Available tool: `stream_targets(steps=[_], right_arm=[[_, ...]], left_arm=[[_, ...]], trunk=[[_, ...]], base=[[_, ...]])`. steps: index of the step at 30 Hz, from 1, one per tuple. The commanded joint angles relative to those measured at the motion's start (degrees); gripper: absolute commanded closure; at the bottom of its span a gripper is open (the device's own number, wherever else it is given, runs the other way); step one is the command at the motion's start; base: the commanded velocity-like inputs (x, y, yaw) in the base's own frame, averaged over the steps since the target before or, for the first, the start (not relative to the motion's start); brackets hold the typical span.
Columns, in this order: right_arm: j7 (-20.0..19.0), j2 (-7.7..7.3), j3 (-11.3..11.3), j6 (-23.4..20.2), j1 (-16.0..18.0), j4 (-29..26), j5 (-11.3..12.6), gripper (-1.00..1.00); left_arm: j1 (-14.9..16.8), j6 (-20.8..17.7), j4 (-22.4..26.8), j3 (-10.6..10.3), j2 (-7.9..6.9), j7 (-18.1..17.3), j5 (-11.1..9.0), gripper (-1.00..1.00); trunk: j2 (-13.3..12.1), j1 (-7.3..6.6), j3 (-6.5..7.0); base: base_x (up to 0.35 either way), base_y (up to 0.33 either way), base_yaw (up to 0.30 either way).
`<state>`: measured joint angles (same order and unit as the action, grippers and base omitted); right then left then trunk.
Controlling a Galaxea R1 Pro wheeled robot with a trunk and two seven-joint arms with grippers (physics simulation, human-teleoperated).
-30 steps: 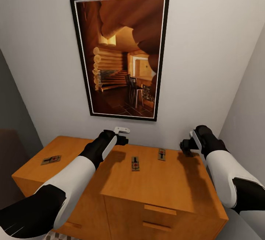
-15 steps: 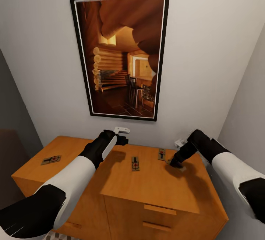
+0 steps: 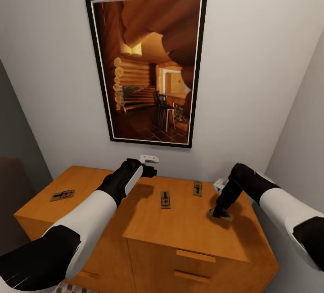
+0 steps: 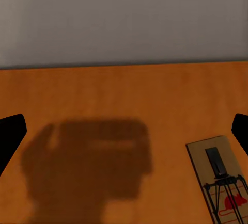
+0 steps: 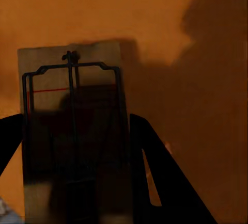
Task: Take the four mousetraps from the cabinet in the bathroom and place them on the bathroom floor. Make sure all four end up on the same floor surface, and ensure that at least two of them are either under or directly next to the same bathroom sink.
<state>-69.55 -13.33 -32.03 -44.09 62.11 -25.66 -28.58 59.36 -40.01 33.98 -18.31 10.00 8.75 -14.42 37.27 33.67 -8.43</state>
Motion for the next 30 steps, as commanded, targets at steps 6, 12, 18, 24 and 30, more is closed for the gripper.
stream_targets(steps=[6, 12, 18, 24, 30], right_arm=[[-9.16, 0.17, -10.09, -0.48, 0.03, -0.54, -0.33, 1.00], [-10.61, 0.44, -11.37, 0.96, 0.03, -0.61, -0.32, 1.00], [-15.53, 0.31, -11.19, 5.52, 0.07, -1.24, 0.02, 1.00], [-17.64, -0.64, -7.08, 8.86, 0.11, -5.47, 0.11, 1.00], [-17.92, -1.60, -4.58, 11.39, 0.09, -6.30, 0.22, 1.00]], left_arm=[[0.11, -0.31, 0.04, -0.29, 0.00, 0.42, -0.69, -1.00], [0.08, -0.33, 0.04, -0.26, 0.00, 0.40, -0.70, -1.00], [0.09, -0.33, 0.04, -0.24, 0.00, 0.39, -0.70, -1.00], [0.07, -0.33, 0.04, -0.24, 0.00, 0.39, -0.70, -1.00], [0.08, -0.32, 0.04, -0.24, 0.00, 0.39, -0.70, -1.00]], trunk=[[0.09, 0.02, -0.11], [0.09, 0.02, -0.11], [0.09, 0.02, -0.11], [0.09, 0.02, -0.11], [0.09, 0.02, -0.11]], base=[[0.000, 0.000, 0.000], [0.000, 0.000, 0.000], [0.000, 0.000, 0.000], [0.000, 0.000, 0.000], [0.000, 0.000, 0.000]])
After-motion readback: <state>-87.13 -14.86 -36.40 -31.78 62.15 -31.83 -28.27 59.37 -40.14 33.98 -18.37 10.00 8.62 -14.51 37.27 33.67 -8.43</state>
